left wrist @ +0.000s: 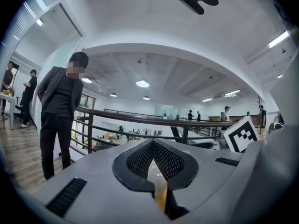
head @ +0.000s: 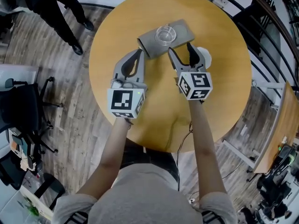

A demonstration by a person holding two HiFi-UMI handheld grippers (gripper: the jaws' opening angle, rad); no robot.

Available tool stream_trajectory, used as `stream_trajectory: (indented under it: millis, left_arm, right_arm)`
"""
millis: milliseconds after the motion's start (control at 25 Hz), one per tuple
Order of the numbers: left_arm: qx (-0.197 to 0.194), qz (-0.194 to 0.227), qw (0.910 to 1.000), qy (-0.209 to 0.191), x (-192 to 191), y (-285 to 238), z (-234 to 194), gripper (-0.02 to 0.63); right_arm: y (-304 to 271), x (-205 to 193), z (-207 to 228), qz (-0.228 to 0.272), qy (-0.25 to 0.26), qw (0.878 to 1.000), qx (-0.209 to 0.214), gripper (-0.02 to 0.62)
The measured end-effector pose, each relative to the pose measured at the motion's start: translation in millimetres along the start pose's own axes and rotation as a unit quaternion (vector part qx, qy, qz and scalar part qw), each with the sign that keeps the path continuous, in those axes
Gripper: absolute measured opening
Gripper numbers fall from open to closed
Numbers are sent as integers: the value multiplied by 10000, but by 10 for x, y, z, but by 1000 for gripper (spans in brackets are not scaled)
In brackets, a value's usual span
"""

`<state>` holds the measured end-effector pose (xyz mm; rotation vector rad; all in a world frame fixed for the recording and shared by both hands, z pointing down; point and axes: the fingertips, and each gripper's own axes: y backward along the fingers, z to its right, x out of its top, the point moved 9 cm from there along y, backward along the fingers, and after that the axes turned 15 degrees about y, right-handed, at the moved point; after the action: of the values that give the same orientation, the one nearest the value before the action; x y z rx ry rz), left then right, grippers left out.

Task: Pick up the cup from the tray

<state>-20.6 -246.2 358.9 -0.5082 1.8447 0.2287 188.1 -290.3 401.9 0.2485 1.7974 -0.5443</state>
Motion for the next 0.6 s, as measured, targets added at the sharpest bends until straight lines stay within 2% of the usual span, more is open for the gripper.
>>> stream_trajectory:
  millis: [280,600]
  left_arm:
    - [321,4,9995,80,38,155,-356,6]
    - [625,-26,9980,121,42,216,-648,6]
  right_arm:
    - [-545,-70,-41,-346,28,9989,329,303]
    - [-958,-233,-4,-870,43,9955,372,318]
